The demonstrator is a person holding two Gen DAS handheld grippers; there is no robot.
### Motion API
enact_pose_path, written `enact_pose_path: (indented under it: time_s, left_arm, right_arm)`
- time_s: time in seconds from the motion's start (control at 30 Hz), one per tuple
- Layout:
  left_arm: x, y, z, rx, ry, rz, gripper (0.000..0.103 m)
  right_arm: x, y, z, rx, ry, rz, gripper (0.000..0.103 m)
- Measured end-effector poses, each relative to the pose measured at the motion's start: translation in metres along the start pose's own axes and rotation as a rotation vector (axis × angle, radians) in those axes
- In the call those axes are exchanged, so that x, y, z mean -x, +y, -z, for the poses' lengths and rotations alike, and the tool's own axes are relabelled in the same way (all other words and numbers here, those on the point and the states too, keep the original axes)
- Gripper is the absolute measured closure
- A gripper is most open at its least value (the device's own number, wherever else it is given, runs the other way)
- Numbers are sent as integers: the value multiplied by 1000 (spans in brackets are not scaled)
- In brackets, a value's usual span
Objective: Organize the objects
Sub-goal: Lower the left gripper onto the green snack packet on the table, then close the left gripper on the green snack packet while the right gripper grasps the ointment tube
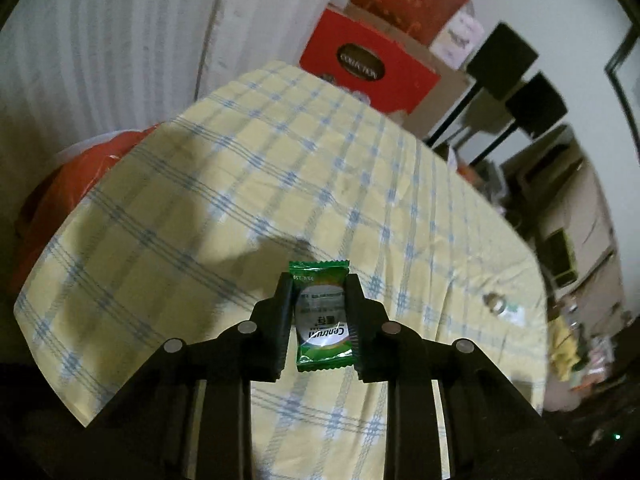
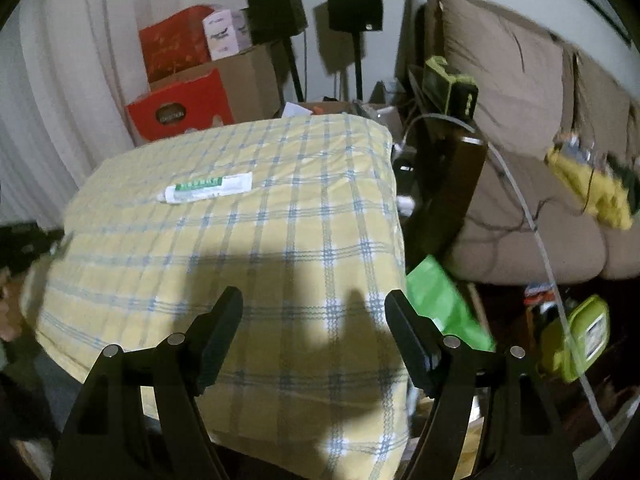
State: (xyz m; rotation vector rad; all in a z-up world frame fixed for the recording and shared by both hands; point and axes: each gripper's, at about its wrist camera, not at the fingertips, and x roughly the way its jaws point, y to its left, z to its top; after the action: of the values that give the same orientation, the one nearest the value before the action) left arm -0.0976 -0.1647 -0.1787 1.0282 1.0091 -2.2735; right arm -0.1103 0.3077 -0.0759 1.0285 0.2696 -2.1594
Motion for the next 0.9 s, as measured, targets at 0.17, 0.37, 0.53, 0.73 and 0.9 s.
enact_pose_path:
  time_s: [0.17, 0.37, 0.53, 0.73, 0.9]
  left_arm:
    - [10, 0, -2, -11, -32, 33, 80]
    - [7, -14, 1, -8, -47, 118, 80]
    - [4, -30, 3, -60, -53, 126, 80]
    - [1, -42, 7, -128, -80, 105, 80]
    - [-3, -46, 7, -148, -75, 113, 80]
  right_arm:
    - [0, -3, -15, 1, 24, -12, 28]
    - [-24, 17, -47, 42, 104, 74, 28]
    - [-65, 57, -73, 290, 175, 12, 40]
    - [-96, 105, -87, 669, 221, -32, 41]
    - [-136, 134, -94, 873, 325, 29, 41]
